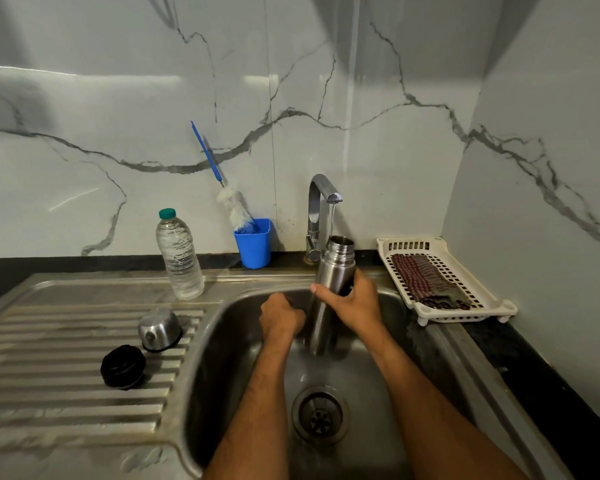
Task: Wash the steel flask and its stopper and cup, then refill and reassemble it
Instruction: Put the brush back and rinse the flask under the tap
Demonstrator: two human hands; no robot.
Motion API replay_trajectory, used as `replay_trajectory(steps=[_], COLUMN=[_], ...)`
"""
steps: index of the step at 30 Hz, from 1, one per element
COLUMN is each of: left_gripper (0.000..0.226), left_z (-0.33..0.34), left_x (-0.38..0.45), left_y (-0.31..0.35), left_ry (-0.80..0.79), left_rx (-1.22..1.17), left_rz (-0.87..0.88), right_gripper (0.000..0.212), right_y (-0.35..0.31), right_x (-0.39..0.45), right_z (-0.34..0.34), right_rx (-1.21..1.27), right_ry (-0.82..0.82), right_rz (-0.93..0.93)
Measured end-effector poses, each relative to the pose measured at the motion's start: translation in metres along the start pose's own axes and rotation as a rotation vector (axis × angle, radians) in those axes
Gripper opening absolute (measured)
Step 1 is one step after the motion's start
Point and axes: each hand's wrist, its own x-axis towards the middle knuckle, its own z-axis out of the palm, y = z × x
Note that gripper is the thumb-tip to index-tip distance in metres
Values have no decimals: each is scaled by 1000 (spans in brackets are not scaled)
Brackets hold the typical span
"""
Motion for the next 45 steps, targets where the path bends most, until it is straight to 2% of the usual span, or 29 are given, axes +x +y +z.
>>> replay_trajectory(steps=[4,8,12,16,21,24,26,30,34,38,42,45], left_gripper=[24,21,23,24,18,18,17,17,23,23,26,30], left_z=[2,1,3,1,2,0,-1,0,-4,-3,-7,-5], left_x=[0,4,1,4,-2,2,0,-4,-4,-8,-7,-10], left_y=[-1,-4,-3,-3,-1,-2,0,2,3,4,6,7], left_ry=[0,-11,-4,-5,-3,-6,-10,-37,-33,-72,-71,-92], left_rx=[1,6,13,-7,-11,-16,-6,35,41,71,27,-69], left_rz=[-9,-4,-2,-28,-30,-43,-49,-48,-63,-55,-95,-163], right_gripper=[65,65,65,64,63,62,62,63,63,63,62,63], right_y=[11,-1,13,1,12,1,0,14,7,13,2,10], right_x=[-6,2,-5,3,-7,1,1,-6,3,-6,-2,-6], right_z=[6,1,4,0,5,0,1,8,6,7,5,10], right_rx=[-159,6,-181,-18,-172,-35,0,-197,-27,-175,-52,-148], right_ry=[-87,9,-83,39,-87,22,37,-74,41,-61,5,-83], right_rz=[19,-5,35,-9,50,-8,18,59,38,50,-18,51])
